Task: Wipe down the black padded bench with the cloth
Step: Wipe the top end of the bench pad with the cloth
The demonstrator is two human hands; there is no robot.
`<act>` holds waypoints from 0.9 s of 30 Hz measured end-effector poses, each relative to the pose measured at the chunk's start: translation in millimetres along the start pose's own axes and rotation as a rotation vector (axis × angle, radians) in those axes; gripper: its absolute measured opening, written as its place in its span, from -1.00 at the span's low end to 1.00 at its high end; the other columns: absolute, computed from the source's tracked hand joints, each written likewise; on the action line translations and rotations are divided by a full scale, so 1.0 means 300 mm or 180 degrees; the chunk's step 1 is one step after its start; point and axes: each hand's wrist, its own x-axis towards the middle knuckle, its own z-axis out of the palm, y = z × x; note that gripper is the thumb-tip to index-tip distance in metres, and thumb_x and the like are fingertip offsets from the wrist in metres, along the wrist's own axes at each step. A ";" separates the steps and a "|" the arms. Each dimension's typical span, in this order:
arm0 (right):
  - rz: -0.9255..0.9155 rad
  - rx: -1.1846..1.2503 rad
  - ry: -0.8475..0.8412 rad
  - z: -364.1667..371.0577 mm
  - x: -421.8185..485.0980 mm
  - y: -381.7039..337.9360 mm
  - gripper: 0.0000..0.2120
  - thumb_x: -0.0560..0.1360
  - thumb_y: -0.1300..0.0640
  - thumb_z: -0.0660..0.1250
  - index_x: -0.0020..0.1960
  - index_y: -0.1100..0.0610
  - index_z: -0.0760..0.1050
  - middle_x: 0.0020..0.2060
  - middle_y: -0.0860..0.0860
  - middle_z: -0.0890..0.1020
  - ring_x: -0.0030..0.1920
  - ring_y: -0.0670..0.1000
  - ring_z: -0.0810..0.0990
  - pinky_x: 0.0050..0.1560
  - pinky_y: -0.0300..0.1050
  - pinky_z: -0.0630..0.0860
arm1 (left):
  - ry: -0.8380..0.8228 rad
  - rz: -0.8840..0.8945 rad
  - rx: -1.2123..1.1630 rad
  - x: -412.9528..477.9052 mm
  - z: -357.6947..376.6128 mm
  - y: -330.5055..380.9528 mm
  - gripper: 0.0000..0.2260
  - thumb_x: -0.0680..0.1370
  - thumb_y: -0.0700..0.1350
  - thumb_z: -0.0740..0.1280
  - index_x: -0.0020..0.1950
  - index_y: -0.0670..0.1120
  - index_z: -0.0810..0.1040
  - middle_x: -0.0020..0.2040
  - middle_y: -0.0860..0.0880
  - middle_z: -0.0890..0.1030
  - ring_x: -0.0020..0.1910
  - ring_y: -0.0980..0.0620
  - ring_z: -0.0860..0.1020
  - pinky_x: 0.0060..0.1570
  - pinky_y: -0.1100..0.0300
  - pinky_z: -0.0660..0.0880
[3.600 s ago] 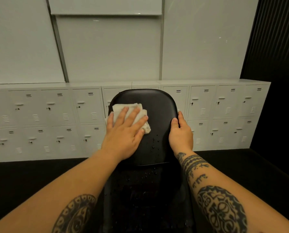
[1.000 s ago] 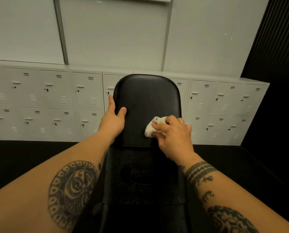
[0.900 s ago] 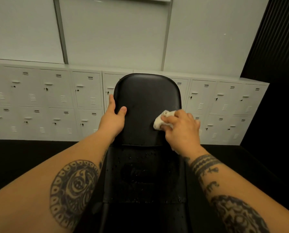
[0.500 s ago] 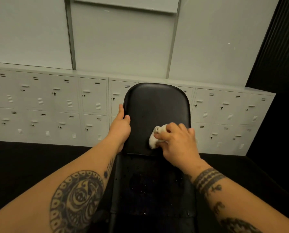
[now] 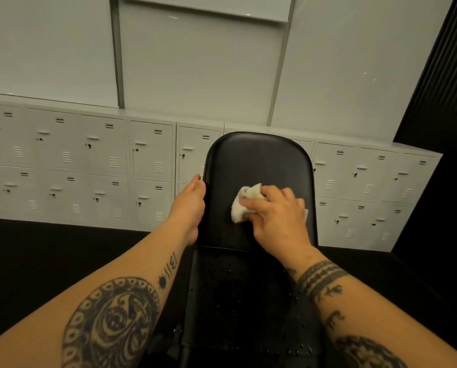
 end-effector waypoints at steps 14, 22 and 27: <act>-0.0158 0.0503 -0.0270 0.021 -0.035 -0.093 -0.72 0.47 -0.06 0.44 0.17 -0.23 0.63 0.09 -0.08 0.52 0.05 0.12 0.41 0.07 0.07 0.34 | -0.0206 -0.0136 0.0247 -0.004 -0.041 -0.021 -0.71 0.71 0.14 0.11 0.38 0.34 0.51 0.22 0.11 0.65 0.16 -0.07 0.61 0.08 -0.10 0.59; -0.0024 0.0258 -0.0702 -0.015 0.044 -0.193 -0.75 0.49 -0.10 0.38 0.16 -0.27 0.60 -0.03 -0.14 0.34 0.11 0.06 0.38 0.04 0.01 0.23 | -0.0365 -0.0288 0.0255 -0.022 -0.080 -0.035 -0.64 0.73 0.01 0.14 0.51 0.32 0.37 0.32 0.07 0.59 0.02 -0.05 0.57 -0.22 0.03 0.52; -0.1112 -0.0290 -0.1337 -0.076 0.076 -0.217 -0.75 0.50 -0.06 0.36 0.17 -0.25 0.58 0.12 -0.08 0.40 0.15 0.05 0.34 0.17 0.06 0.26 | -0.0362 -0.0387 0.0236 -0.014 -0.087 -0.017 -0.64 0.72 0.01 0.17 0.48 0.30 0.42 0.25 0.02 0.60 -0.04 -0.08 0.57 -0.25 0.00 0.55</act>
